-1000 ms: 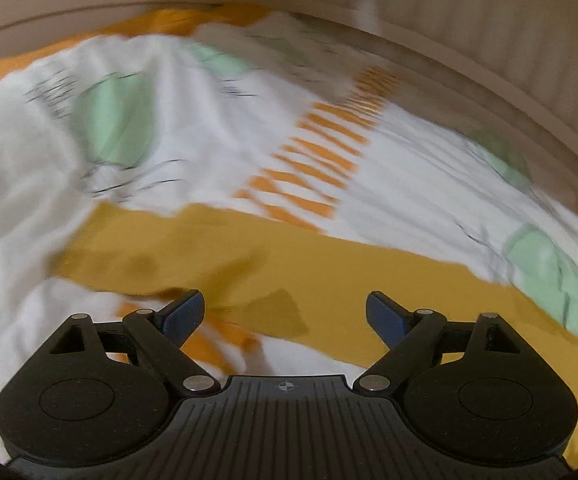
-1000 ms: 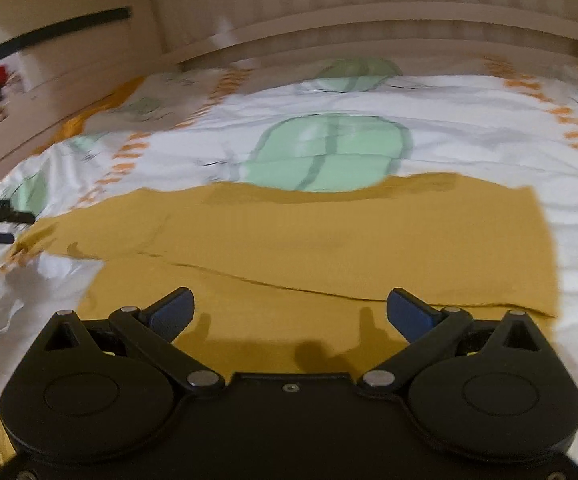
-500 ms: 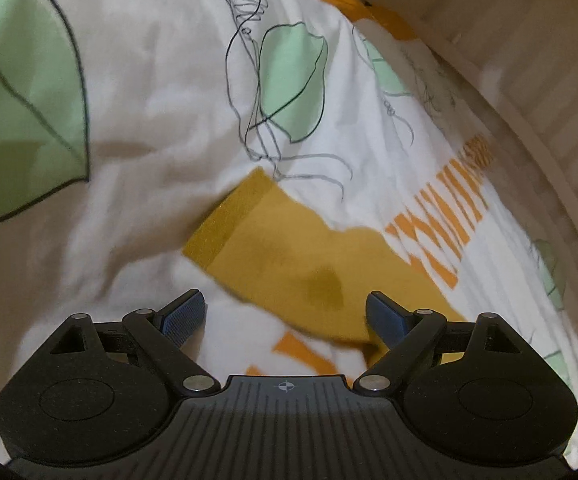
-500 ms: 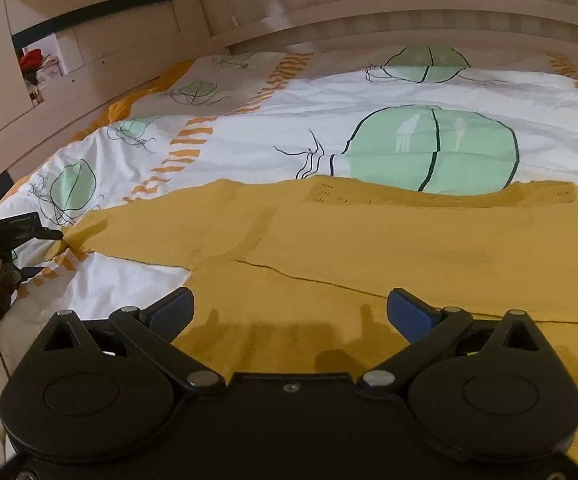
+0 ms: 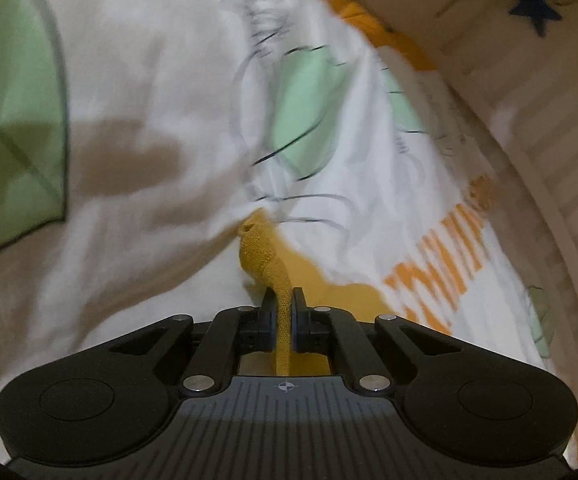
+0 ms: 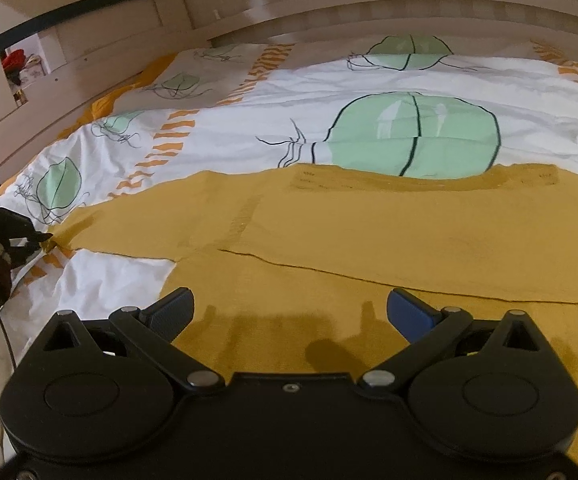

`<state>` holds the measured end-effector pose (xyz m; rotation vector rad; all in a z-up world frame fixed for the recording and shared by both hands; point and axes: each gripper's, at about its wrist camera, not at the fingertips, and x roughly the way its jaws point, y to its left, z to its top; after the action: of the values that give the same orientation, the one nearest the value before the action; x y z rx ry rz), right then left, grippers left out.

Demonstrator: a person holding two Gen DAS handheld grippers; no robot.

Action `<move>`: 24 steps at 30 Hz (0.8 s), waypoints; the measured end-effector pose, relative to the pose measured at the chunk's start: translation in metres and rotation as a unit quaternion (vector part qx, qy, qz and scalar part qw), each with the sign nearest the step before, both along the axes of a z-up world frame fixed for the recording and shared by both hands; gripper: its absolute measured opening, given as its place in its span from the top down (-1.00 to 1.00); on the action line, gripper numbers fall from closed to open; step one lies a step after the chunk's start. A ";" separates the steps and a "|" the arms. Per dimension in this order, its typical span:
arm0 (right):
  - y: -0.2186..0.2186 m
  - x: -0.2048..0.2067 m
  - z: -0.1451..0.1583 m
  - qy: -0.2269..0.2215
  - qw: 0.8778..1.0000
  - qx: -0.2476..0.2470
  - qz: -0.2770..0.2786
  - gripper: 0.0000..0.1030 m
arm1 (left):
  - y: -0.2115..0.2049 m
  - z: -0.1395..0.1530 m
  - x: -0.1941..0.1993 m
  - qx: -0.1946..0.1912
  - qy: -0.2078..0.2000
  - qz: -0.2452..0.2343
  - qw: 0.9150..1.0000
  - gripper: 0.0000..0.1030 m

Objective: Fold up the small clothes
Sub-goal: 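Grasp the other sleeve cuff with the left gripper and lift it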

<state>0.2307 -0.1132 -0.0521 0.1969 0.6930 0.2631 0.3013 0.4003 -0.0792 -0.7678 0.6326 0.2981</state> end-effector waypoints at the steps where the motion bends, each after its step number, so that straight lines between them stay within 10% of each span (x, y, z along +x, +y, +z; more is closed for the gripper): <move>1: -0.003 0.000 0.000 0.001 1.000 0.002 -0.002 -0.98 | -0.006 0.008 -0.001 0.009 -0.006 -0.007 1.000 0.90; 10: -0.037 -0.015 0.002 0.001 1.000 0.003 -0.018 -0.98 | -0.092 0.096 0.001 0.058 -0.090 -0.104 0.989 0.90; 24: -0.132 -0.029 -0.002 -0.013 0.996 0.013 -0.088 -0.98 | -0.316 0.153 0.007 0.097 -0.172 -0.274 0.941 0.90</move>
<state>0.2021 -0.2454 -0.0544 0.2769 0.6416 0.1053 0.3088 0.0839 0.0736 -0.4129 0.4535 -0.2810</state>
